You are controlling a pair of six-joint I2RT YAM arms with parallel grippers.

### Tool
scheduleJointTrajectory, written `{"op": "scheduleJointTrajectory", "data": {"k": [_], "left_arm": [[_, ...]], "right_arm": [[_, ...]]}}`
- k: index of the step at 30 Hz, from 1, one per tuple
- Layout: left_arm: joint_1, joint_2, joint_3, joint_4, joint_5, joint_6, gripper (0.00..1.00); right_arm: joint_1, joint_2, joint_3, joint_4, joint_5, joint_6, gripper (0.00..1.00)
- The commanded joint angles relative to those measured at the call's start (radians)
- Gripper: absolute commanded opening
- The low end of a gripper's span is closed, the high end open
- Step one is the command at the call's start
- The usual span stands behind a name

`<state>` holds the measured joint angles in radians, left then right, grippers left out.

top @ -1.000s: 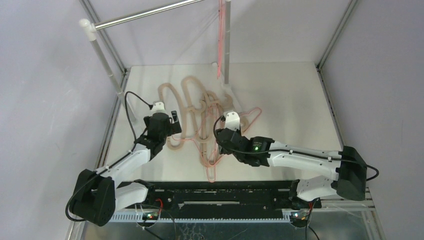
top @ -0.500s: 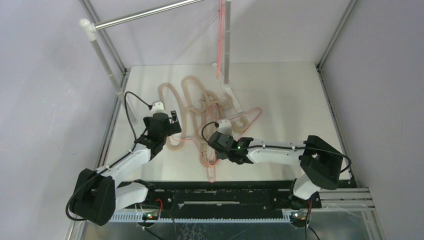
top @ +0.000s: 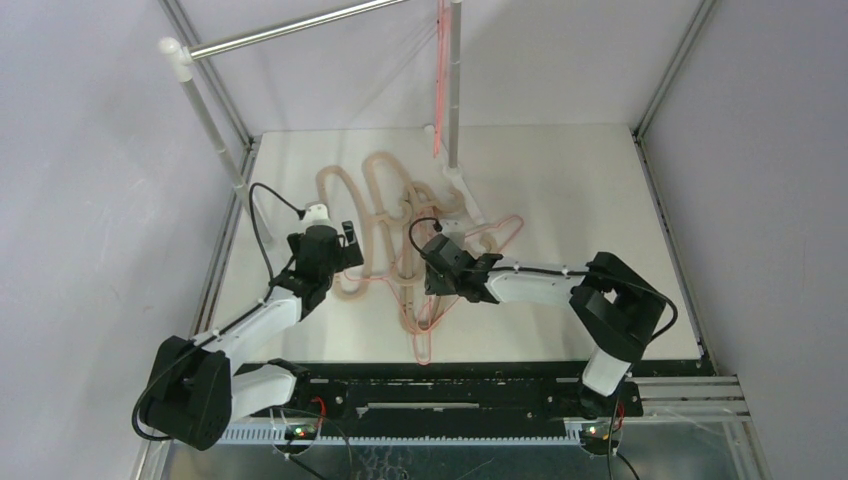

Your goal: Organize the hangers

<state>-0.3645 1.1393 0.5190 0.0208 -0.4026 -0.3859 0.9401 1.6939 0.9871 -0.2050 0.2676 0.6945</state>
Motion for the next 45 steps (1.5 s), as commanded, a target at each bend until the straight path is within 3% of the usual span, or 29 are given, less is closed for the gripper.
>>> {"op": "scheduleJointTrajectory", "data": {"k": [1, 5, 15, 22, 45], "left_arm": [[-0.002, -0.003, -0.014, 0.037, 0.013, -0.017, 1.00], [-0.002, -0.003, -0.012, 0.038, 0.013, -0.015, 0.99], [-0.002, 0.003, -0.013, 0.037, 0.012, -0.015, 1.00], [-0.001, -0.006, -0.018, 0.038, 0.008, -0.016, 0.99], [-0.002, 0.014, -0.012, 0.034, -0.001, -0.013, 1.00]], "right_arm": [[-0.024, 0.017, 0.049, 0.071, -0.029, 0.010, 0.45], [-0.046, 0.054, 0.067, 0.065, -0.035, 0.012, 0.44], [-0.060, 0.105, 0.067, 0.097, -0.086, -0.006, 0.28], [-0.063, 0.068, 0.053, 0.087, -0.098, -0.014, 0.00], [0.111, -0.555, -0.077, -0.199, 0.122, 0.011, 0.00]]}}
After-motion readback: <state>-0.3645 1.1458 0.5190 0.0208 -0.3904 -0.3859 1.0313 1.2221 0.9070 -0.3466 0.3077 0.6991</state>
